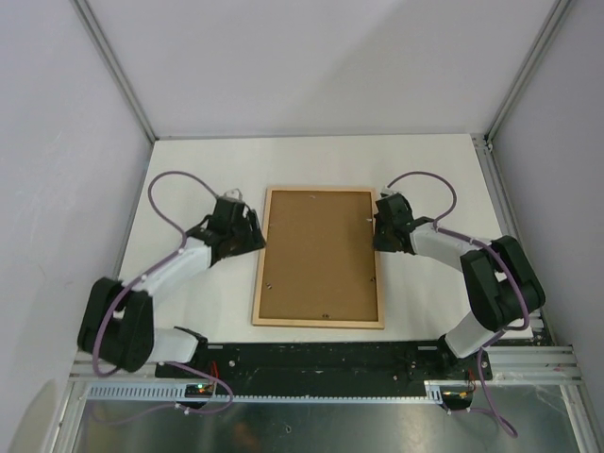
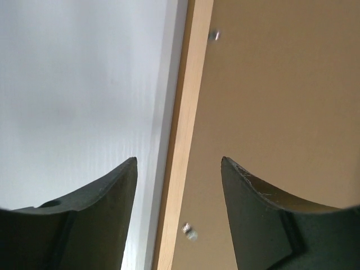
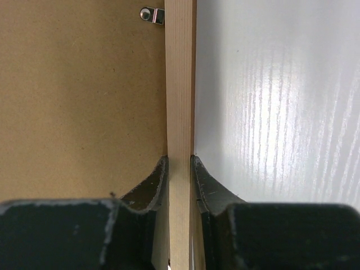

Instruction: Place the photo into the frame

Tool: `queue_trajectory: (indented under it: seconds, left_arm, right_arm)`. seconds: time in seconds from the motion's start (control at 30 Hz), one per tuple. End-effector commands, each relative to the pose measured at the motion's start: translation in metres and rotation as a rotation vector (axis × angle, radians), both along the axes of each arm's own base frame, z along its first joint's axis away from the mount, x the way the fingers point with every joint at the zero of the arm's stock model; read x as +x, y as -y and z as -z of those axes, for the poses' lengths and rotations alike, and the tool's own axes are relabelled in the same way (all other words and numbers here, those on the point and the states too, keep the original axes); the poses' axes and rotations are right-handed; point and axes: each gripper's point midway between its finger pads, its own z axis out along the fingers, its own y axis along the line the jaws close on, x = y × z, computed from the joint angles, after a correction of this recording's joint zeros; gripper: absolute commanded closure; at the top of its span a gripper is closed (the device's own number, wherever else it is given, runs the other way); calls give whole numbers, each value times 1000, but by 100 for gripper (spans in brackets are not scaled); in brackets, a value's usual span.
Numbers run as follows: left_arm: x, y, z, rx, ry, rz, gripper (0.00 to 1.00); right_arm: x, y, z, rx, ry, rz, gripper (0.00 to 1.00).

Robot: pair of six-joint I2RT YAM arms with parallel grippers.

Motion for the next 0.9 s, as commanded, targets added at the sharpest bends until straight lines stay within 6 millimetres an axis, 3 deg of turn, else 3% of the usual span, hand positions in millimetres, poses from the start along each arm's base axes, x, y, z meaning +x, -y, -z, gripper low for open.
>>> queue_trajectory:
  seconds: [0.0,0.2,0.37,0.63,0.87]
  left_arm:
    - [-35,-5,1,-3,11,-26,35]
    - [-72,6,14,5,-20,45,35]
    - [-90,13,33,38,-75,70,35]
    - [-101,25,46,86,-104,111,35]
    - [-106,24,55,116,-122,115,39]
  right_arm:
    - [9,5,-21,8,67,23,93]
    - [11,5,-25,16,79,19,93]
    - [11,4,-25,19,79,14,93]
    - [11,4,-24,21,76,12,93]
    - [11,3,-25,26,76,7,93]
